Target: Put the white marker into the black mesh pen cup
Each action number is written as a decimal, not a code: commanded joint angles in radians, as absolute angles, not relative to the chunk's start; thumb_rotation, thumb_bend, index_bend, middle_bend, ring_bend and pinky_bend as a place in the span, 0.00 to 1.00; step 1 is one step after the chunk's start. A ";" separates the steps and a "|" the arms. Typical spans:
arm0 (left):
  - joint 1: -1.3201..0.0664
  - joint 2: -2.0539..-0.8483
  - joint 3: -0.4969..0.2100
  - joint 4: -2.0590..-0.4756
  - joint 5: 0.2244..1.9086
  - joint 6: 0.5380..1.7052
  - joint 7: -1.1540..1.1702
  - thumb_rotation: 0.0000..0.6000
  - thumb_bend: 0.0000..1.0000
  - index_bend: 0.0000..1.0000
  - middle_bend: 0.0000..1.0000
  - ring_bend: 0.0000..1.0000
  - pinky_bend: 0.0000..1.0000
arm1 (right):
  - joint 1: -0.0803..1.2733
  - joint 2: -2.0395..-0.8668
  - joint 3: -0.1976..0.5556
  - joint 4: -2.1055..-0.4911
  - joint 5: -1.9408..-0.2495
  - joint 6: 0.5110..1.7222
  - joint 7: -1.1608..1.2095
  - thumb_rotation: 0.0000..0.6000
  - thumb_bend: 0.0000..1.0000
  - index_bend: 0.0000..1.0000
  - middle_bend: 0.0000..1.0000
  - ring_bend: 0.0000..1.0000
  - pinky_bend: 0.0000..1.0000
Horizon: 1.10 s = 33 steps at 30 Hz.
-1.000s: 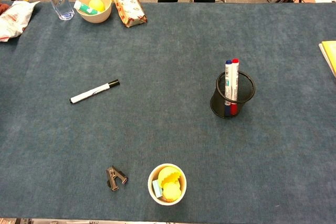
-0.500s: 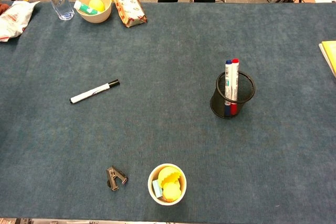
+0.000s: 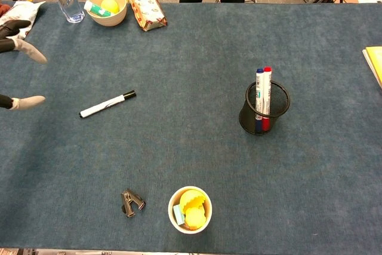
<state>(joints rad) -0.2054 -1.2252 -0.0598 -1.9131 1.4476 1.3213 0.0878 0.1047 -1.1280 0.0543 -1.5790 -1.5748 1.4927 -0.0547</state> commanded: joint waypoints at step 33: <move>-0.455 -1.654 -0.162 -1.814 1.040 1.224 0.635 1.00 0.14 0.37 0.00 0.00 0.01 | 0.099 -1.154 0.041 -1.481 -1.539 1.458 0.046 1.00 0.00 0.19 0.33 0.30 0.38</move>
